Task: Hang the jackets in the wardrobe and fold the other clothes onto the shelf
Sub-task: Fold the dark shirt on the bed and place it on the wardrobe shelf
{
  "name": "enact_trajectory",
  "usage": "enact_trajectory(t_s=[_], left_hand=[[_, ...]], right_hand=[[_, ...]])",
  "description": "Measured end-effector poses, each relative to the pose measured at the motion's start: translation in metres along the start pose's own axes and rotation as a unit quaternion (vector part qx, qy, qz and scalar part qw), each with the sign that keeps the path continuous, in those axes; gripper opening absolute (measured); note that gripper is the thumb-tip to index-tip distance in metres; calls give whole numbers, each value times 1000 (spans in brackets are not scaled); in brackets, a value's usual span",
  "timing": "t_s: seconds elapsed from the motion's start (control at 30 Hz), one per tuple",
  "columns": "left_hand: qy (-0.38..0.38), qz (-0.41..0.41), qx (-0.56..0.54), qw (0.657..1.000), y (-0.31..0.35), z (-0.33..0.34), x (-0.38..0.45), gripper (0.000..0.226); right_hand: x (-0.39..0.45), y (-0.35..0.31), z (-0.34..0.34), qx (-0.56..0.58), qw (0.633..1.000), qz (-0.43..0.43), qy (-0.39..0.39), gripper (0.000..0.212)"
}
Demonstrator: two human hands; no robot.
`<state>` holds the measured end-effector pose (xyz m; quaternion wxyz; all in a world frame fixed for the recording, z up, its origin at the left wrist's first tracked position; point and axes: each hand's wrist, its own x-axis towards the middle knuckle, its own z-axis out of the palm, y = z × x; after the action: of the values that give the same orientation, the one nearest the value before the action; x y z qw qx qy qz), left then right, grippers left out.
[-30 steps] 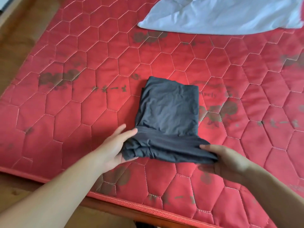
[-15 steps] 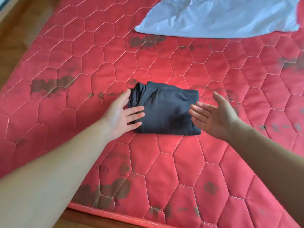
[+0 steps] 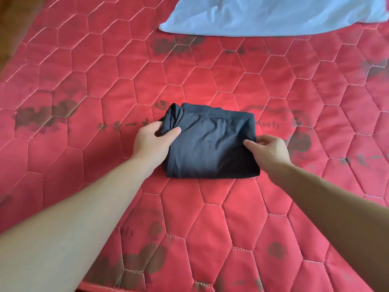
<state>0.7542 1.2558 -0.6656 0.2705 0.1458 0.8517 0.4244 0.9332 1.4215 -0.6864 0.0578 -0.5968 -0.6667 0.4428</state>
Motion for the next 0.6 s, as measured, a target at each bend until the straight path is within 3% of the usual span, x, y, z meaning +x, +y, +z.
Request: enact_trajectory(t_s=[0.1, 0.23, 0.4, 0.5, 0.6], left_hand=[[-30, 8, -21, 999, 1, -6, 6, 22], [-75, -92, -197, 973, 10, 4, 23, 16], [-45, -145, -32, 988, 17, 26, 33, 33], [-26, -85, 53, 995, 17, 29, 33, 42], [13, -61, 32, 998, 15, 27, 38, 43]], right_hand=[[-4, -1, -4, 33, 994, -81, 67, 19], [3, -5, -6, 65, 989, -96, 96, 33], [21, 4, 3, -15, 1000, -12, 9, 23], [22, 8, 1, -20, 999, -22, 11, 22], [19, 9, 0, -13, 997, -68, 38, 26]])
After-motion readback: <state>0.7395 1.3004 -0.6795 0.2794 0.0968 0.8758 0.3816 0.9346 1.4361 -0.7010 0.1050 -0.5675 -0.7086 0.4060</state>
